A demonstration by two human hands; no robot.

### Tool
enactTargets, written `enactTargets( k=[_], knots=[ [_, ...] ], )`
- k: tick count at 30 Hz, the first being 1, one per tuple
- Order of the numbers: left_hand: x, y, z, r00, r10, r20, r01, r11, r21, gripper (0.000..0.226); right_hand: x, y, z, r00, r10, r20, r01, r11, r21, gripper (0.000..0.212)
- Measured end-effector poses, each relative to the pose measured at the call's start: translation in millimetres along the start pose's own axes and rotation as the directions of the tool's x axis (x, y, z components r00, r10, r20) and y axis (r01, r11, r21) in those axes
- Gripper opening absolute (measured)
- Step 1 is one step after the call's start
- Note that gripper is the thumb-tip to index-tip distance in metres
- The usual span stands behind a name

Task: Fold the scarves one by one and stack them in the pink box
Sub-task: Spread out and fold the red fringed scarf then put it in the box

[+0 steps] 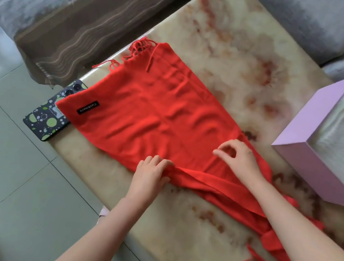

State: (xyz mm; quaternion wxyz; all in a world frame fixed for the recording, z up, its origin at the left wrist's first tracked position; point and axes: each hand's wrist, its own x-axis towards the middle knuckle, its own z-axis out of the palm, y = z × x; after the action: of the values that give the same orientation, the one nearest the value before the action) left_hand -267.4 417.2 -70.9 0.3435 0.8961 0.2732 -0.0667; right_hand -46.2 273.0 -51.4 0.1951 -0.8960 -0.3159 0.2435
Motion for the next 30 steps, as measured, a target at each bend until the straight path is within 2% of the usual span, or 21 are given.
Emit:
enactTargets(
  k=[2,5,10,12,15,17,19,22,25,28,30],
  knots=[
    [-1.7,-0.4,-0.3,0.999,-0.004,0.040,0.004,1.000,0.008,0.030,-35.3,4.6,6.4,0.993,-0.056,0.109,0.065,0.994,-0.086,0.028],
    [-5.3,-3.6,-3.1,0.999,-0.020,0.035,0.021,0.999,-0.050,0.018,-76.9,20.5,15.0,0.985,-0.102,0.136,0.133,0.962,-0.240,0.032],
    [-10.9,-4.9,-5.9,0.997,-0.061,0.040,0.066,0.987,-0.150,0.020,-120.5,41.1,20.9,0.995,-0.101,-0.007,0.093,0.938,-0.334,0.029],
    [-12.6,-4.2,-9.3,0.996,-0.054,0.065,0.064,0.983,-0.174,0.019,-134.3,45.9,20.9,0.994,-0.100,-0.049,0.077,0.936,-0.343,0.039],
    [-13.6,-0.2,-12.7,0.996,-0.046,0.080,0.062,0.977,-0.204,0.018,-151.2,49.6,23.7,0.994,-0.093,-0.056,0.064,0.919,-0.390,0.065],
    [-15.3,3.7,-11.0,0.995,-0.053,0.087,0.070,0.976,-0.207,0.019,-157.3,49.7,28.7,0.989,-0.085,-0.120,0.028,0.908,-0.417,0.071],
    [-17.1,5.7,-6.6,0.996,-0.060,0.059,0.071,0.976,-0.207,0.018,-157.1,49.7,34.6,0.976,-0.091,-0.199,0.000,0.908,-0.418,0.065],
    [-16.3,12.3,-1.0,0.996,-0.085,0.024,0.089,0.971,-0.222,0.019,-150.5,47.7,42.5,0.954,-0.128,-0.273,-0.001,0.904,-0.428,0.042],
    [-13.6,17.9,-0.7,0.996,-0.091,-0.013,0.085,0.965,-0.248,0.016,-143.8,42.1,48.2,0.940,-0.103,-0.326,-0.028,0.928,-0.373,0.025],
    [-12.9,15.9,-0.9,0.997,-0.076,0.004,0.075,0.963,-0.257,0.020,-138.3,41.2,49.5,0.932,-0.072,-0.356,-0.058,0.938,-0.341,0.023],
    [-13.0,13.1,-1.5,0.999,-0.035,-0.008,0.033,0.979,-0.201,0.019,-137.5,43.3,48.8,0.936,-0.059,-0.347,-0.072,0.933,-0.352,0.027]
  ],
)
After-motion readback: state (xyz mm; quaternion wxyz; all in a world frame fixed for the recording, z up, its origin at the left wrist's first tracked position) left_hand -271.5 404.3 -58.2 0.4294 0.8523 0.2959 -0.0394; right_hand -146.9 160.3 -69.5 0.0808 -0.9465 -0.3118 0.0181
